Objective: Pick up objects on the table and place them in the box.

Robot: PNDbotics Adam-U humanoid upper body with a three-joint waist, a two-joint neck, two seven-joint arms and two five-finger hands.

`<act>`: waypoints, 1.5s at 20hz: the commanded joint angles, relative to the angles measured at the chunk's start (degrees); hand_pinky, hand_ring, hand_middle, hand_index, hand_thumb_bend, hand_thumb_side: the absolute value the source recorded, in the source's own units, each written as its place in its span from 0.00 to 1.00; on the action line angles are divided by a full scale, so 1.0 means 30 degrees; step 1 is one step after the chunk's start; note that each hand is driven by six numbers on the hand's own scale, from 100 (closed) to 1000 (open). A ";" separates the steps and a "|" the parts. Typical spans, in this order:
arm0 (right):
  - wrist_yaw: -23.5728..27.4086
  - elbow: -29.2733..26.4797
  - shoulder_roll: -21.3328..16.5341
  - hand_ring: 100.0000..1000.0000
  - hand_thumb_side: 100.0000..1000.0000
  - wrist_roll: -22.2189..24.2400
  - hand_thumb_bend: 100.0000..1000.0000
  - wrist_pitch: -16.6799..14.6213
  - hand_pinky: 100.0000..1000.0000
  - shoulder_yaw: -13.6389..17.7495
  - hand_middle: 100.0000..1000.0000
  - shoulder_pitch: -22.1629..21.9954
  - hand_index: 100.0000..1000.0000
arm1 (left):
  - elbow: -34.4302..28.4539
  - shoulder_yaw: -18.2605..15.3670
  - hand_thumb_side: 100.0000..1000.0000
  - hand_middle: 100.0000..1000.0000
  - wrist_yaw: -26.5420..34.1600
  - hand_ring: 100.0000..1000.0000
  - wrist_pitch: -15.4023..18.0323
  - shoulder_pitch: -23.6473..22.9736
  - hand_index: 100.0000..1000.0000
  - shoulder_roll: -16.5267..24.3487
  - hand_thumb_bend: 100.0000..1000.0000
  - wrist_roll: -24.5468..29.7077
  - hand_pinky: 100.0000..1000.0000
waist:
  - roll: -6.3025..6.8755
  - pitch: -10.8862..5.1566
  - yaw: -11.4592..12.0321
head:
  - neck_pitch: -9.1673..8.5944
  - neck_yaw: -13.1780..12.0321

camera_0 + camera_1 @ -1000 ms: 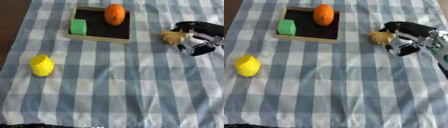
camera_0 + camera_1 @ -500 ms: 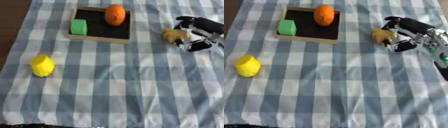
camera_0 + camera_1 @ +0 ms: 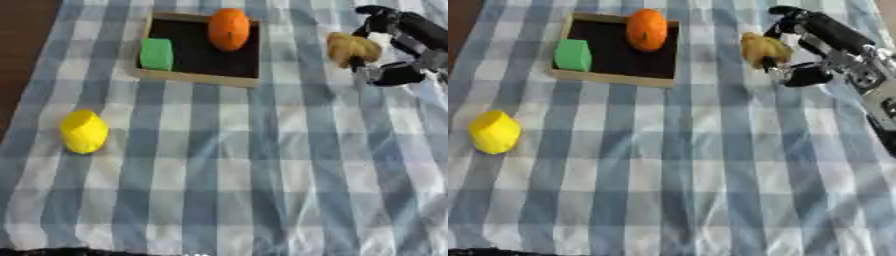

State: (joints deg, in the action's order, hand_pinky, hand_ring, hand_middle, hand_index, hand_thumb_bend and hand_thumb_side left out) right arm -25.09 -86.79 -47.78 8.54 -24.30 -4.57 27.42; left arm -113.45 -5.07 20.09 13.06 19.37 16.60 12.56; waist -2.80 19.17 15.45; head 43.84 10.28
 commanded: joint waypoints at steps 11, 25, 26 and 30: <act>0.3062 0.0029 0.1911 0.99 0.12 0.5149 0.00 -0.0166 0.90 -0.2120 0.08 0.5528 0.63 | -0.0380 0.0196 0.55 0.66 0.0157 0.84 -0.0067 0.0398 0.80 0.0081 0.00 0.0087 0.71 | 0.0068 -0.0660 0.0397 | 0.0073 0.0445; -0.1636 0.6915 0.5530 1.00 0.11 0.5171 0.00 -0.1837 0.90 -0.2517 0.13 0.8553 0.65 | -0.0380 0.0452 0.55 0.66 0.0368 0.84 0.0117 0.0953 0.79 0.0001 0.00 0.0170 0.71 | -0.0027 -0.0670 0.1028 | 0.0061 0.1088; -0.1940 0.7309 0.5678 1.00 0.11 0.5045 0.00 -0.1975 0.90 -0.2476 0.13 0.8598 0.66 | -0.0380 0.0456 0.55 0.66 0.0375 0.84 0.0105 0.0943 0.79 -0.0013 0.00 0.0180 0.71 | -0.0045 -0.0656 0.1055 | 0.0060 0.1130; -0.2825 0.8149 0.5973 1.00 0.11 0.4677 0.00 -0.2426 0.90 -0.2403 0.17 0.8597 0.68 | -0.0380 0.0436 0.55 0.66 0.0391 0.84 0.0055 0.0908 0.79 -0.0039 0.00 0.0192 0.71 | -0.0095 -0.0602 0.1107 | 0.0082 0.1106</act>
State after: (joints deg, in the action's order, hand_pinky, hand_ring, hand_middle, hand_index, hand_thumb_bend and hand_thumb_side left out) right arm -32.54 -62.64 -29.27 23.11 -31.19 -12.56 51.94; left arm -113.45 -3.66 21.17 13.12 21.63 16.07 13.05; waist -2.84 19.17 18.74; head 43.88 13.50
